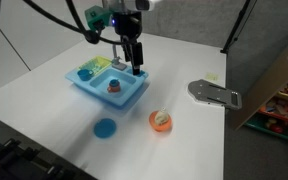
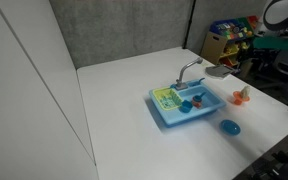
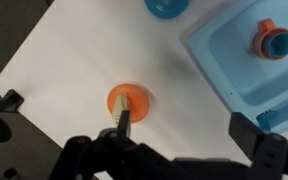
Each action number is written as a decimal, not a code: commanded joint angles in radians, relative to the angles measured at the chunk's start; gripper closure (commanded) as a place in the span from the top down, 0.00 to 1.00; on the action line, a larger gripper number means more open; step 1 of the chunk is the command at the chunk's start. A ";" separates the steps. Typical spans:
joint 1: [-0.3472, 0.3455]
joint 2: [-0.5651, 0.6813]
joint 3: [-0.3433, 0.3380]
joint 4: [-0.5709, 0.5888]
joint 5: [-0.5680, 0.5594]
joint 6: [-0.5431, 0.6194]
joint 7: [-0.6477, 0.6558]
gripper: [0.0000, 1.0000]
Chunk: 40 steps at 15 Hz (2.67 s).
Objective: Move the small bottle to the toy plate rack
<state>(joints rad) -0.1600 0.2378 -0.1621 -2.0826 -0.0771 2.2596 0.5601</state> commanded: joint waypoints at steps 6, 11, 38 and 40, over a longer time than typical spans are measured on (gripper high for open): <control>0.018 0.087 -0.044 0.025 0.022 0.055 -0.083 1.00; 0.020 0.084 -0.046 0.023 0.028 0.041 -0.082 1.00; -0.045 0.397 -0.150 0.199 0.147 0.170 -0.117 1.00; -0.051 0.416 -0.156 0.206 0.145 0.173 -0.136 1.00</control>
<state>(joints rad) -0.1898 0.6191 -0.3164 -1.9125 0.0801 2.4242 0.4624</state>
